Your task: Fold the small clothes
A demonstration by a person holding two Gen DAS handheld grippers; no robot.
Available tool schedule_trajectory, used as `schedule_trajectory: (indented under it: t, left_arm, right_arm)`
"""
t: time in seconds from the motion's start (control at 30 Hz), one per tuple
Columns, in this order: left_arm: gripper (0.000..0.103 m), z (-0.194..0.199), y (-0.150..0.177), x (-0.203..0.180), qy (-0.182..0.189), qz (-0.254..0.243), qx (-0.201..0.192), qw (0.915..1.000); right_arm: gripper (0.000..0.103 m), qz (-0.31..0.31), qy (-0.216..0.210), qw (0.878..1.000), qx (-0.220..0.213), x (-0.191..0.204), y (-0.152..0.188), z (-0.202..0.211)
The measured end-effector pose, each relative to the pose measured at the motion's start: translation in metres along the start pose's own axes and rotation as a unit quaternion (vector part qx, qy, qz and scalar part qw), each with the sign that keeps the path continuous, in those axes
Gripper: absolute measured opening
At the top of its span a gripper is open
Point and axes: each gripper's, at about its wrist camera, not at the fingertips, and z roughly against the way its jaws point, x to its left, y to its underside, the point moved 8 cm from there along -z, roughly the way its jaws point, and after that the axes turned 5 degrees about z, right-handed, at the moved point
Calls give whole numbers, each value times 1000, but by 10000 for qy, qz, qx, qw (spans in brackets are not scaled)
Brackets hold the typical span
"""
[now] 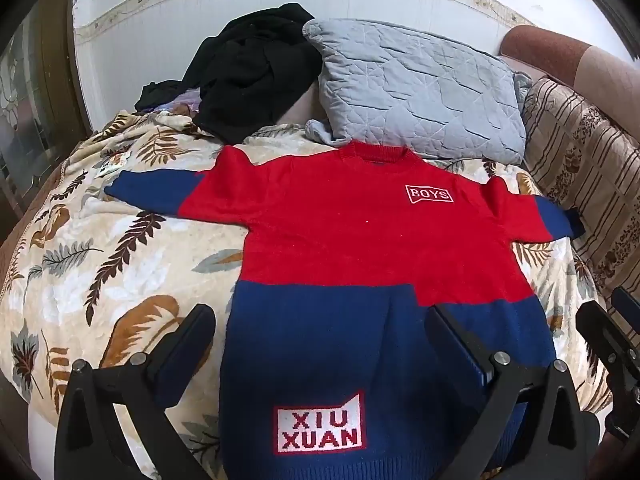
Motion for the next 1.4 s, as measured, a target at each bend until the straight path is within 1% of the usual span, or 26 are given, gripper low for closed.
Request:
schedule_trajectory:
  t: [0.3,1.03,1.27,1.4]
  left_arm:
    - [103,-1,-1,-1,-5,15,-3,10000]
    - [103,-2,-4,-5,5,-39,-6,10000]
    - [103,-2,-6,-8,15,-70,-23,10000]
    - [103,-4,-6,-9,15,-79,-9,10000]
  right_arm:
    - [103,20,-7,10000,34,1,0,-5]
    - [103,-52,-58,10000,-50,-1,-5,-7]
    - [103,50,18,10000,42,-1,-4,-9]
    - [103,-1,-20,10000,-18,-1,-6,-9]
